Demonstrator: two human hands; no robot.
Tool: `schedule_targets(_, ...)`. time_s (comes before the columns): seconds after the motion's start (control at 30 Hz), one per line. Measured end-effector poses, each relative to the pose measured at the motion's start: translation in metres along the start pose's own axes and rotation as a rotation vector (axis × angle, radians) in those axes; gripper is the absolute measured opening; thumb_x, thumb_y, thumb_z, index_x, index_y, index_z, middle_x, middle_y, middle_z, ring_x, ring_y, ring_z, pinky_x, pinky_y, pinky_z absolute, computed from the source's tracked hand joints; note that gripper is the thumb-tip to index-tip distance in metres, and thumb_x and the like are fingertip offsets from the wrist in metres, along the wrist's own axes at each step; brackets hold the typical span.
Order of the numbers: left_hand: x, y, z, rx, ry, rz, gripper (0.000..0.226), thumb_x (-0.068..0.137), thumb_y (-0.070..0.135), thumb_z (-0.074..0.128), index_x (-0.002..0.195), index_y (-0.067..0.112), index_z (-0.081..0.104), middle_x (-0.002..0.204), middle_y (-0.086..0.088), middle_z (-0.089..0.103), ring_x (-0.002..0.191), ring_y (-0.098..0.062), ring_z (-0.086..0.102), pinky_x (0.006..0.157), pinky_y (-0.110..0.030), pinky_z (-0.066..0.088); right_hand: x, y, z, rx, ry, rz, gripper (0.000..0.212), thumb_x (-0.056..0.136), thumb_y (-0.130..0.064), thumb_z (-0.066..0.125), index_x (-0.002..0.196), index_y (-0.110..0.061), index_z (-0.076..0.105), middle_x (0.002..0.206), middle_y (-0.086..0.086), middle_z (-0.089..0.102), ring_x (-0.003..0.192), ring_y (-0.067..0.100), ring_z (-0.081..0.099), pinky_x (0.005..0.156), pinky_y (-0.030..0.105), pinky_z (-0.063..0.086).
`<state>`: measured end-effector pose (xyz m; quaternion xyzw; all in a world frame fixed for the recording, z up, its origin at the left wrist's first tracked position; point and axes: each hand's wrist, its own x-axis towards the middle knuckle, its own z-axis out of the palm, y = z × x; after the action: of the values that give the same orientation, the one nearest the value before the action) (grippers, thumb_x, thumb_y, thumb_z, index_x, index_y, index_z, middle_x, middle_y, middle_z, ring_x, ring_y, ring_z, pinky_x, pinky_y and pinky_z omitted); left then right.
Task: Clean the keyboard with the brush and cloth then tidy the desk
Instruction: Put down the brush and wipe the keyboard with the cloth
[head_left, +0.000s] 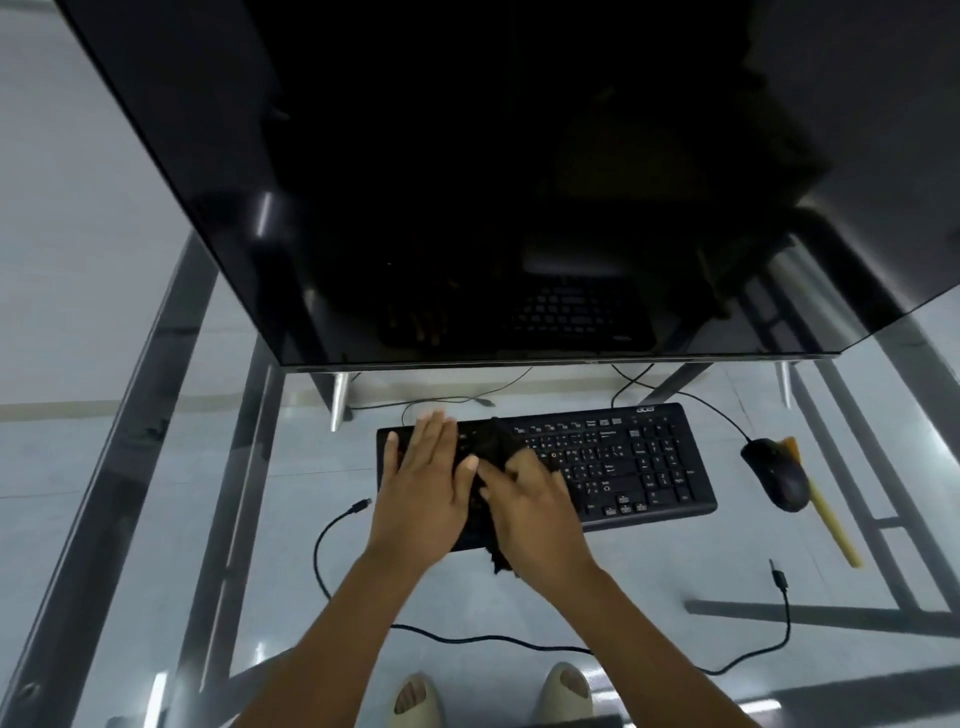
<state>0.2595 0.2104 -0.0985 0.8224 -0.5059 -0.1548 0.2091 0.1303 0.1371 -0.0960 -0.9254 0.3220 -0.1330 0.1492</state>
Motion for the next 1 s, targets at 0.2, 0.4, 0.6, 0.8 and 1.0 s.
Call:
schedule_targets(0.2, -0.004, -0.006, 0.021, 0.174, 0.116, 0.027, 0.059, 0.101, 0.043, 0.018, 0.150, 0.011, 0.027, 0.158, -0.003, 0.024, 0.148, -0.016, 0.012, 0.120, -0.042, 0.003, 0.015, 0.075, -0.022, -0.056, 0.246, 0.299, 0.032, 0.087, -0.018, 0.063, 0.119, -0.013, 0.067, 0.095, 0.010, 0.050, 0.081, 0.027, 0.049, 0.070, 0.041, 0.048)
schedule_targets(0.4, -0.005, -0.004, 0.023, 0.239, 0.123, 0.024, 0.057, 0.100, 0.037, 0.025, 0.149, 0.008, 0.032, 0.157, -0.006, 0.028, 0.148, -0.019, 0.017, 0.119, -0.047, 0.013, 0.008, 0.030, -0.003, -0.014, 0.110, 0.133, 0.037, 0.091, -0.038, 0.050, 0.125, -0.030, 0.060, 0.098, 0.003, 0.051, 0.086, 0.019, 0.048, 0.073, 0.033, 0.035)
schedule_targets(0.6, -0.005, -0.006, 0.025, 0.238, 0.110, 0.026, 0.058, 0.101, 0.039, 0.021, 0.150, 0.009, 0.029, 0.158, -0.002, 0.025, 0.148, -0.016, 0.013, 0.120, -0.046, 0.011, 0.011, 0.060, -0.009, -0.026, 0.118, 0.024, 0.042, 0.084, -0.018, 0.068, 0.124, -0.030, 0.061, 0.094, 0.004, 0.057, 0.083, 0.021, 0.052, 0.069, 0.036, 0.041)
schedule_targets(0.8, -0.005, -0.003, 0.024, 0.300, 0.082, 0.011, 0.066, 0.100, 0.051, 0.020, 0.153, 0.012, 0.018, 0.161, 0.000, 0.013, 0.149, -0.015, 0.003, 0.120, -0.045, 0.007, 0.016, 0.092, -0.021, -0.107, 0.283, 0.319, 0.037, 0.085, -0.014, 0.067, 0.122, -0.021, 0.066, 0.091, 0.008, 0.052, 0.077, 0.024, 0.052, 0.071, 0.032, 0.029)
schedule_targets(1.0, -0.005, -0.002, 0.025, 0.312, 0.071, 0.000, 0.069, 0.099, 0.053, 0.024, 0.153, 0.012, 0.017, 0.161, 0.000, 0.012, 0.149, -0.015, 0.003, 0.120, -0.045, 0.005, -0.001, 0.085, -0.023, -0.098, 0.028, -0.048, 0.045, 0.086, -0.020, 0.065, 0.128, -0.034, 0.058, 0.092, 0.001, 0.053, 0.078, 0.021, 0.051, 0.068, 0.029, 0.032)
